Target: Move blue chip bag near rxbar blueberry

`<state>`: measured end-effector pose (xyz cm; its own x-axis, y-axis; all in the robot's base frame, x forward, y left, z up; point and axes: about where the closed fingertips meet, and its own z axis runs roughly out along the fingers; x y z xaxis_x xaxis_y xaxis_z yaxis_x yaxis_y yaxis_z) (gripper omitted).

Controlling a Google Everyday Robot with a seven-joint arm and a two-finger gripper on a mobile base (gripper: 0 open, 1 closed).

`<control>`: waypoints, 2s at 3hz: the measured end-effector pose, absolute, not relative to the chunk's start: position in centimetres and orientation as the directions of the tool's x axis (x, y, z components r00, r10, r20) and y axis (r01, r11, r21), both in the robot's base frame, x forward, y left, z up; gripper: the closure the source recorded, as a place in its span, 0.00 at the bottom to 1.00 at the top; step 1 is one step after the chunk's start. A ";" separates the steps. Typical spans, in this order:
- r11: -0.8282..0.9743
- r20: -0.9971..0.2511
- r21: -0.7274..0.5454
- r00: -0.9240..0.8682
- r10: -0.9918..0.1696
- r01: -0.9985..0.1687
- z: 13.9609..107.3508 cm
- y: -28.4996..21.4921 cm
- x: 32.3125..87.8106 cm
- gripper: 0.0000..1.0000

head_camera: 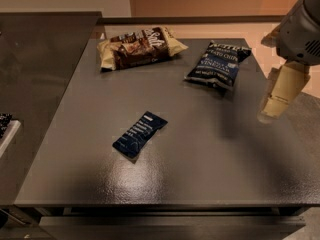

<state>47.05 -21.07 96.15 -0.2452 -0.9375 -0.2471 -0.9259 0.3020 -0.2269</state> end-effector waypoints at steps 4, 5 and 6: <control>0.574 -0.409 -0.198 -0.465 -0.785 -0.795 91.9 -20.7 54.8 0.00; 0.632 -0.448 -0.206 -0.502 -0.740 -0.747 90.7 -20.8 56.9 0.00; 0.679 -0.485 -0.184 -0.535 -0.692 -0.711 89.5 -21.2 58.8 0.00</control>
Offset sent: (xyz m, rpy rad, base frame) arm 0.0683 -0.0011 -0.0322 0.1544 0.0239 -0.2032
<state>58.84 -21.19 89.47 -0.5346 -0.6917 -0.4855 -0.7109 0.6787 -0.1843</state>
